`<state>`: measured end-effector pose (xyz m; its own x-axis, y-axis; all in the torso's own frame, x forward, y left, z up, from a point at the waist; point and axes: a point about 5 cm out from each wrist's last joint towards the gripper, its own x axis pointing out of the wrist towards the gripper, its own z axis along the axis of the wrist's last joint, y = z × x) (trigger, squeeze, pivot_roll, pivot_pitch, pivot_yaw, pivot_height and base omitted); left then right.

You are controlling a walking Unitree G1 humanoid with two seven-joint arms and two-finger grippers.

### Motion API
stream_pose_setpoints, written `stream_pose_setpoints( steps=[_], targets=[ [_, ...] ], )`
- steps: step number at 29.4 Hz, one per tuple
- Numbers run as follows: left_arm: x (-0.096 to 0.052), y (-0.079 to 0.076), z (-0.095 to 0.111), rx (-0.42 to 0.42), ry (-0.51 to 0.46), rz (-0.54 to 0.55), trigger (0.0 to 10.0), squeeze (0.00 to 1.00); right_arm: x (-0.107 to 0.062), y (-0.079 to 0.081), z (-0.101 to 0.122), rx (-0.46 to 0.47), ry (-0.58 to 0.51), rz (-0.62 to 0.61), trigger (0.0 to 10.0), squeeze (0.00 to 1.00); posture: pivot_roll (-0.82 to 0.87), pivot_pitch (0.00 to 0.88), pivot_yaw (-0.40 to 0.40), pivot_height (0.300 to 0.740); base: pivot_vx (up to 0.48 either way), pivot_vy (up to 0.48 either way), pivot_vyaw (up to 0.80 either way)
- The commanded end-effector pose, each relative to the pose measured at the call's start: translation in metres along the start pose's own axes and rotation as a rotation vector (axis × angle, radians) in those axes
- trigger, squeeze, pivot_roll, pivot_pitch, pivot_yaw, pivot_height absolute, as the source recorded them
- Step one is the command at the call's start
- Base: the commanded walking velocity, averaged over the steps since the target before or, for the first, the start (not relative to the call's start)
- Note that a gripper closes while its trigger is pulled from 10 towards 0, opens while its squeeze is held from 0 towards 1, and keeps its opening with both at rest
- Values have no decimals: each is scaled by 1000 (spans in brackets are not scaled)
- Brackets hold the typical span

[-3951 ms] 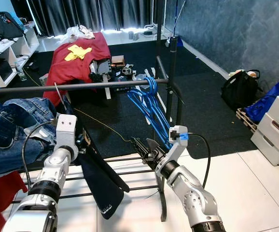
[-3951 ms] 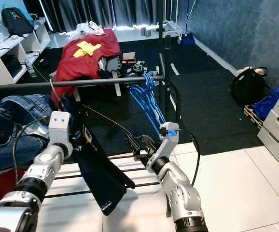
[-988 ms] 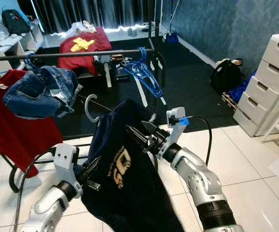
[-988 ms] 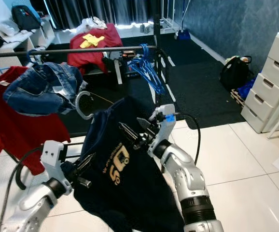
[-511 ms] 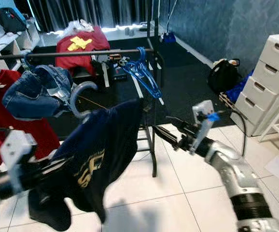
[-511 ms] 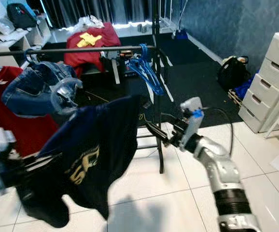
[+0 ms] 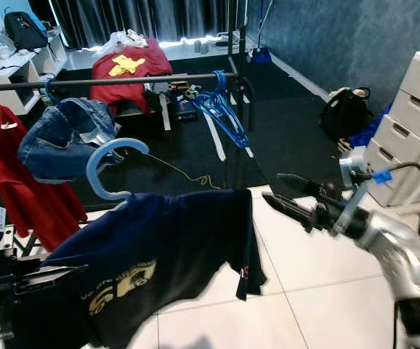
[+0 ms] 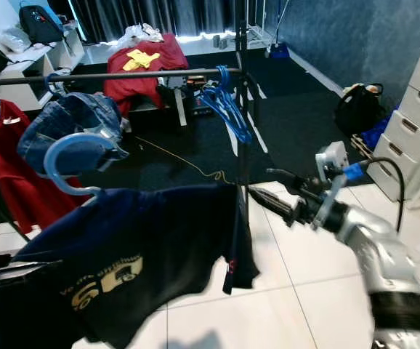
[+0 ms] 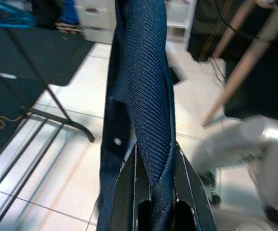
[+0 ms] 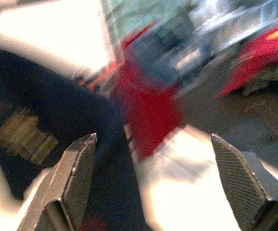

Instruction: Hang hanger

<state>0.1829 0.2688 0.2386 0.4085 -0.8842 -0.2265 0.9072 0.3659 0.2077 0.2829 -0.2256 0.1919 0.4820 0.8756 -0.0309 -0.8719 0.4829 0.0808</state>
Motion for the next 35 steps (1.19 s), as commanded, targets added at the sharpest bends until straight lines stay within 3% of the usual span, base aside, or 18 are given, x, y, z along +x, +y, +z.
stream_pose_setpoints(
  steps=[1, 6, 9, 15, 16, 33, 35],
  targets=[
    [4, -1, 23, 53, -36, -97, 10000, 0, 1, 20, -6, 30, 79, 192, 10000, 0, -97, 2, 27, 740, 0, 0, 0],
    [2, 0, 31, 61, -53, -122, 10000, 0, -1, 22, -5, 49, 96, 234, 10000, 0, -93, 2, 28, 740, 0, 0, 0],
    [4, -1, 35, 71, -52, -163, 10000, 0, -1, 26, 3, 68, 100, 327, 10000, 0, -92, 2, 25, 740, 0, 0, 0],
    [7, -4, 38, 75, -63, -187, 10000, 0, 2, 24, 2, 47, 117, 315, 10000, 0, -89, 2, 23, 740, 0, 0, 0],
    [7, -4, 39, 76, -66, -192, 10000, 0, 3, 19, 2, 17, 125, 270, 0, 0, -89, 3, 25, 740, 0, 0, 0],
    [-11, 9, 30, 34, 7, -96, 10000, 0, -12, 13, -3, 30, 210, 210, 0, 0, -95, 6, 28, 740, 0, 0, 0],
    [-16, 10, 12, -18, 120, -67, 10000, 0, -10, 6, 0, -8, 181, 150, 0, 0, -92, 9, 30, 740, 0, 0, 0]
  ],
)
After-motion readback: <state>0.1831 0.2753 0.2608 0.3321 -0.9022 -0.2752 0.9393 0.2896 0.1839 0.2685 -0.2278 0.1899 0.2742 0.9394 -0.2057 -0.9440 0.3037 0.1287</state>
